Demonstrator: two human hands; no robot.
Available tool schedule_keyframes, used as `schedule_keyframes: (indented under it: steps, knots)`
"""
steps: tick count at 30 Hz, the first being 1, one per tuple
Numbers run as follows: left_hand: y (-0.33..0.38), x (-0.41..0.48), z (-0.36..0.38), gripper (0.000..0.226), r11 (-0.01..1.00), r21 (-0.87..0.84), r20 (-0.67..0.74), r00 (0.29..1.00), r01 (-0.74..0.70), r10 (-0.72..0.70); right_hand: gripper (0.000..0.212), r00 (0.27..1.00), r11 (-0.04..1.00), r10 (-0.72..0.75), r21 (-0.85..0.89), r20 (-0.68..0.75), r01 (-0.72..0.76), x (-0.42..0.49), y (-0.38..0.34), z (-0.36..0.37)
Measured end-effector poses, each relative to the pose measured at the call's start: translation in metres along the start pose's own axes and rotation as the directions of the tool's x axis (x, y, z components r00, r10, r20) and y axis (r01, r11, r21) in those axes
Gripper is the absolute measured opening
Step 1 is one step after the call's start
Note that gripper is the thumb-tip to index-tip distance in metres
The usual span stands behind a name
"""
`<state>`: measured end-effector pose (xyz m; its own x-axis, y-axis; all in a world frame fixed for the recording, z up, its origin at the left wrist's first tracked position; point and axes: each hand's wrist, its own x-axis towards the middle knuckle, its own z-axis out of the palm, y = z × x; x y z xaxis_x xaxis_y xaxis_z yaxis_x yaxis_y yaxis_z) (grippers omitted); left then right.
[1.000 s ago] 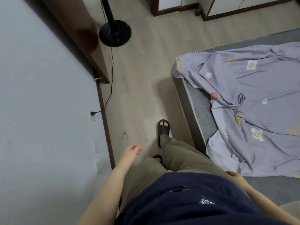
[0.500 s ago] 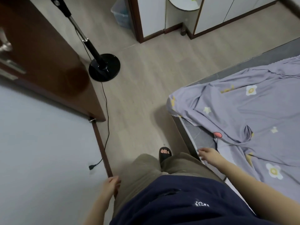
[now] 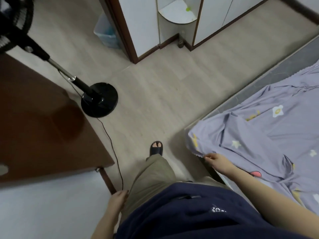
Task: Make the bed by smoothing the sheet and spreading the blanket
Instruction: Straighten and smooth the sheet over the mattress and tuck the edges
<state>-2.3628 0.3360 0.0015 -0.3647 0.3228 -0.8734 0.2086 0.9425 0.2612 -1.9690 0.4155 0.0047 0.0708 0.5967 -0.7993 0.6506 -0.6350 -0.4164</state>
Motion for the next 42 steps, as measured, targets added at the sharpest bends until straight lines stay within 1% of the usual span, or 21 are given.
schedule_keyframes:
  steps: [3,6,9,10,12,15,17,18,21,24,25,28,30,33,34,37,38,41,42]
  knots:
    - [0.075,0.038,-0.028,0.023,0.994,0.087,0.053,0.997,-0.065,0.06,0.023,0.983,0.972,0.159,0.191,-0.096,-0.139,0.012,-0.008,-0.016]
    - [0.157,0.069,-0.039,0.027,0.96,0.217,0.111,0.982,-0.175,0.154,0.025,0.941,0.887,0.322,0.381,-0.101,-0.262,0.009,-0.005,-0.024]
    - [0.237,0.088,-0.027,0.016,0.907,0.302,0.204,0.949,-0.294,0.239,0.027,0.894,0.817,0.439,0.455,-0.092,-0.355,0.007,0.005,-0.021]
    - [0.262,0.094,-0.018,0.015,0.889,0.322,0.239,0.937,-0.325,0.256,0.026,0.879,0.8,0.468,0.467,-0.091,-0.378,0.007,0.007,-0.019]
    - [0.311,0.101,0.005,0.015,0.865,0.335,0.306,0.911,-0.374,0.276,0.023,0.852,0.755,0.519,0.499,-0.061,-0.424,0.013,0.007,-0.016]
    - [0.377,0.111,0.043,0.022,0.812,0.374,0.401,0.867,-0.448,0.294,0.019,0.793,0.637,0.609,0.584,0.017,-0.503,0.037,0.006,-0.019]
    - [0.418,0.116,0.067,0.024,0.773,0.404,0.45,0.842,-0.489,0.298,0.022,0.766,0.567,0.64,0.637,0.059,-0.523,0.06,-0.001,-0.034]
    - [0.438,0.117,0.076,0.025,0.757,0.423,0.461,0.838,-0.498,0.293,0.026,0.765,0.545,0.64,0.658,0.073,-0.52,0.072,-0.007,-0.045]
    - [0.493,0.12,0.092,0.026,0.739,0.462,0.419,0.855,-0.49,0.305,0.03,0.784,0.562,0.619,0.672,0.044,-0.481,0.102,-0.032,-0.099]
    - [0.54,0.122,0.092,0.028,0.751,0.475,0.355,0.88,-0.46,0.314,0.029,0.82,0.503,0.573,0.788,0.005,-0.356,0.137,-0.063,-0.159]
    - [0.554,0.123,0.091,0.027,0.752,0.484,0.332,0.889,-0.447,0.315,0.029,0.836,0.498,0.548,0.803,0.0,-0.327,0.149,-0.073,-0.179]
    - [0.588,0.125,0.086,0.022,0.751,0.532,0.268,0.919,-0.39,0.288,0.027,0.886,0.572,0.462,0.778,-0.044,-0.26,0.185,-0.104,-0.232]
    - [0.608,0.133,0.087,0.024,0.744,0.568,0.244,0.935,-0.352,0.256,0.025,0.912,0.617,0.404,0.759,-0.077,-0.209,0.208,-0.125,-0.262]
    - [0.648,0.148,0.098,0.028,0.68,0.652,0.258,0.942,-0.334,0.215,0.023,0.936,0.622,0.339,0.769,-0.095,-0.147,0.244,-0.148,-0.3]
    - [0.665,0.152,0.105,0.028,0.648,0.684,0.264,0.942,-0.334,0.207,0.021,0.936,0.608,0.336,0.783,-0.104,-0.132,0.256,-0.151,-0.312]
    - [0.726,0.164,0.133,0.025,0.532,0.754,0.319,0.923,-0.385,0.216,0.023,0.906,0.487,0.41,0.865,-0.105,-0.12,0.287,-0.15,-0.351]
    - [0.751,0.167,0.146,0.023,0.497,0.766,0.34,0.913,-0.409,0.227,0.023,0.886,0.451,0.451,0.884,-0.108,-0.121,0.296,-0.146,-0.364]
    - [0.828,0.172,0.192,0.022,0.473,0.765,0.376,0.899,-0.437,0.224,0.026,0.811,0.352,0.579,0.922,-0.082,-0.158,0.304,-0.13,-0.403]
    - [0.854,0.169,0.21,0.023,0.446,0.772,0.392,0.892,-0.453,0.227,0.027,0.776,0.329,0.626,0.928,-0.077,-0.173,0.301,-0.125,-0.415]
